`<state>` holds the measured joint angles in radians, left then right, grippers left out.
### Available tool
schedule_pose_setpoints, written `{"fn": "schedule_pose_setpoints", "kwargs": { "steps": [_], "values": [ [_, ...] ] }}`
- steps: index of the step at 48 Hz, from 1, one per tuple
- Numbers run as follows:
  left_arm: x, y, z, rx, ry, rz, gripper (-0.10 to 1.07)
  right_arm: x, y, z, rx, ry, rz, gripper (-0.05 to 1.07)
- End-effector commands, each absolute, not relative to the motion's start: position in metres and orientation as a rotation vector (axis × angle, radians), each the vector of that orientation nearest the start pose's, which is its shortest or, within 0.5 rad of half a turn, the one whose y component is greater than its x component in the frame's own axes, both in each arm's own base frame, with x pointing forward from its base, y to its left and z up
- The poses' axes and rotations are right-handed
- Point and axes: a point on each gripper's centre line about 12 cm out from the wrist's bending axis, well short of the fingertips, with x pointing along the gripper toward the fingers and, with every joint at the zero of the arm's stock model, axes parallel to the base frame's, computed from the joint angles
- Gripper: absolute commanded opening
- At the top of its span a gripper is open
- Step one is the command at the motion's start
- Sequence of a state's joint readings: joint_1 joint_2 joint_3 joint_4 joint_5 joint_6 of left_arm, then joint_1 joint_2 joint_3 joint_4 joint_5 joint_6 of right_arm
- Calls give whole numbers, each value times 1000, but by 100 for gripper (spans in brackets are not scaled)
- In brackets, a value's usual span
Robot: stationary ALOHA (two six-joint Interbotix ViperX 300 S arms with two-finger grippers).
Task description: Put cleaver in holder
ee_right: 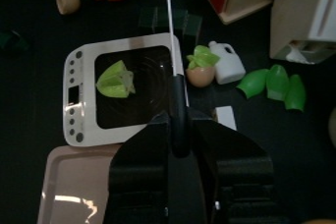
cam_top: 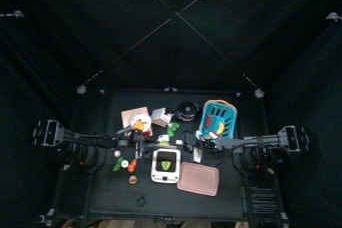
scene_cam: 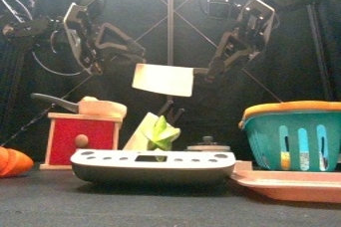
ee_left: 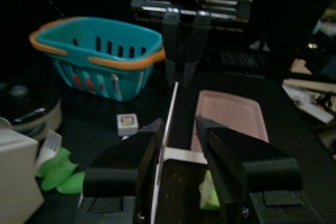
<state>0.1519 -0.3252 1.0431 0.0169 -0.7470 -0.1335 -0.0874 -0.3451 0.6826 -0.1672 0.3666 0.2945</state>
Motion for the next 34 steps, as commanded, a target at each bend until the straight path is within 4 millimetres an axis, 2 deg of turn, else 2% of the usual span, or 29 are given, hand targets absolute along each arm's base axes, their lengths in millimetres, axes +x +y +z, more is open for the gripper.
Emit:
{"fn": "schedule_pose_setpoints", "kwargs": {
  "steps": [1, 8, 22, 34],
  "values": [
    [298, 52, 256, -135, -109, 170, 74, 326, -42, 281, 160, 658, -214, 47],
    [286, 51, 266, -138, -150, 177, 74, 328, -56, 299, 176, 703, -268, 47],
    [243, 48, 273, -139, -219, 191, 74, 341, -94, 319, 237, 830, -394, 47],
    [224, 45, 272, -138, -244, 190, 74, 359, -118, 331, 222, 955, -466, 47]
  ]
}}
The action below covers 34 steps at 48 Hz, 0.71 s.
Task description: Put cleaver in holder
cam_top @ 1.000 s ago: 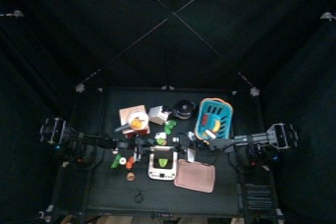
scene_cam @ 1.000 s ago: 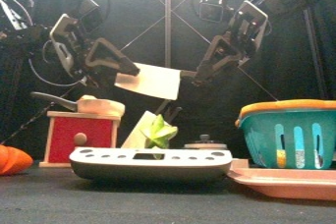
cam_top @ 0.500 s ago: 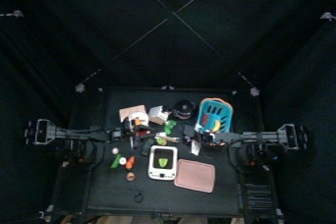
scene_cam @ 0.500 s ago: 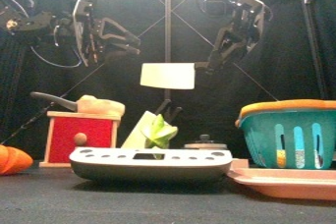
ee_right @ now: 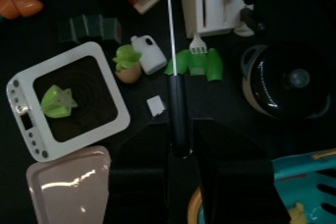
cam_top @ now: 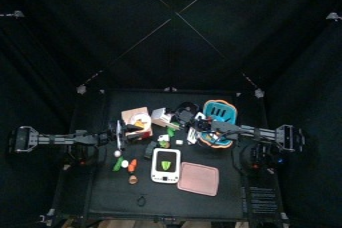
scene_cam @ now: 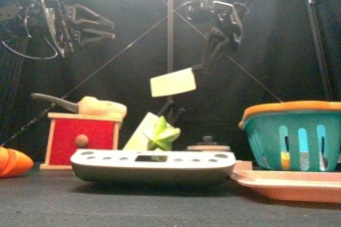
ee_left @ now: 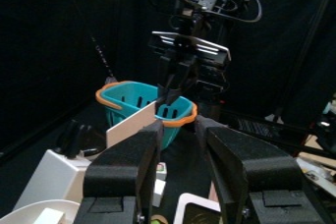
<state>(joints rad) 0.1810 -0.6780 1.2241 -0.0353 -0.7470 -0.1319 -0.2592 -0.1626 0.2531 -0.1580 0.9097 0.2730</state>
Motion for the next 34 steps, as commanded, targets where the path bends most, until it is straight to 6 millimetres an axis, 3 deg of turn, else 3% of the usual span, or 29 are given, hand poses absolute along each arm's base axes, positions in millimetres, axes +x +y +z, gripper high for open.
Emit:
{"fn": "schedule_pose_setpoints", "kwargs": {
  "steps": [1, 13, 34],
  "values": [
    [224, 45, 273, -137, -248, 191, 74, 360, -119, 330, 217, 972, -472, 47],
    [223, 46, 268, -140, -218, 198, 74, 359, -122, 330, 145, 1056, -447, 47],
    [223, 47, 264, -142, -191, 204, 74, 362, -138, 307, 154, 1126, -431, 47]
  ]
}}
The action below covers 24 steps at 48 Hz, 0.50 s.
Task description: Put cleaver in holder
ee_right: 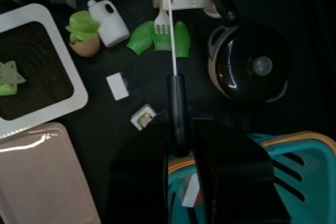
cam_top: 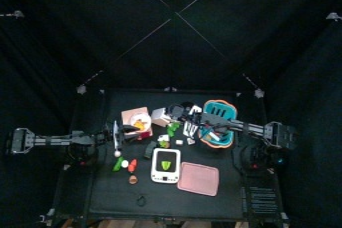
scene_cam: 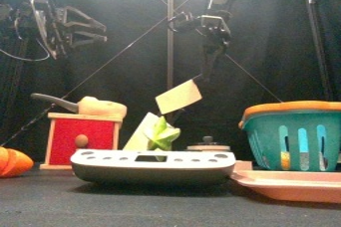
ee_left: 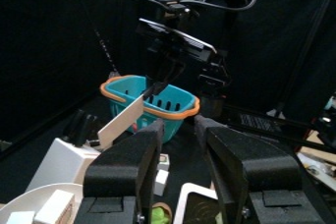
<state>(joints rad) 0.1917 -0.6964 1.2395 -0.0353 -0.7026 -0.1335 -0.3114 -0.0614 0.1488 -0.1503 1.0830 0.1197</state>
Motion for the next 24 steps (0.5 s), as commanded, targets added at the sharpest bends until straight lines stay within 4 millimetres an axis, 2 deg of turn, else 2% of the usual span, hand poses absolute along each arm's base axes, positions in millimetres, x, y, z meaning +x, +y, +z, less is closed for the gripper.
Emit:
{"fn": "schedule_pose_setpoints", "kwargs": {
  "steps": [1, 24],
  "values": [
    [223, 47, 264, -142, -191, 204, 74, 362, -138, 306, 156, 1128, -431, 47],
    [223, 48, 263, -142, -188, 207, 74, 365, -148, 298, 163, 1145, -444, 47]
  ]
}}
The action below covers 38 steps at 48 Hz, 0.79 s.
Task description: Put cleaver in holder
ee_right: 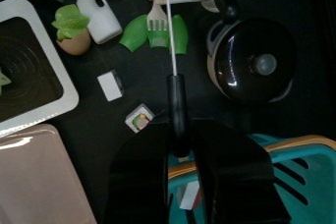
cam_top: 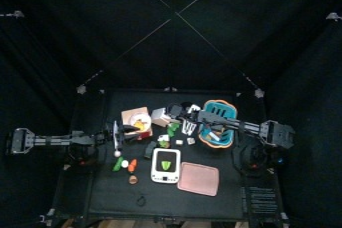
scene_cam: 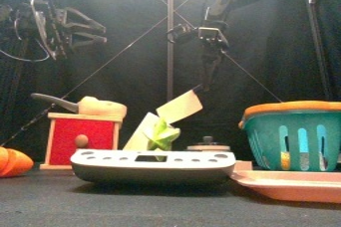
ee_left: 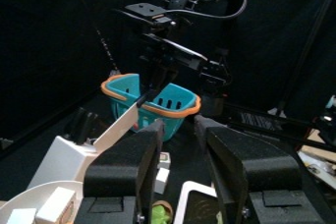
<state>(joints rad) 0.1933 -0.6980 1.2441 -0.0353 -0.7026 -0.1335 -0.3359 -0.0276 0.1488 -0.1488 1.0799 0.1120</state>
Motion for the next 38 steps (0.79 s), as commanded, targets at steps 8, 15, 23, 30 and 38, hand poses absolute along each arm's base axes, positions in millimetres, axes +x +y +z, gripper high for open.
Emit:
{"fn": "schedule_pose_setpoints", "kwargs": {
  "steps": [8, 15, 23, 30, 38],
  "values": [
    [223, 48, 262, -143, -187, 207, 74, 369, -150, 297, 163, 1150, -433, 48],
    [222, 48, 261, -143, -185, 209, 74, 368, -154, 302, 174, 1149, -445, 48],
    [222, 48, 261, -143, -179, 209, 74, 367, -158, 310, 182, 1163, -457, 48],
    [223, 48, 259, -145, -164, 212, 74, 369, -160, 313, 188, 1183, -461, 48],
    [223, 48, 259, -146, -158, 212, 74, 373, -161, 312, 197, 1193, -455, 48]
  ]
}}
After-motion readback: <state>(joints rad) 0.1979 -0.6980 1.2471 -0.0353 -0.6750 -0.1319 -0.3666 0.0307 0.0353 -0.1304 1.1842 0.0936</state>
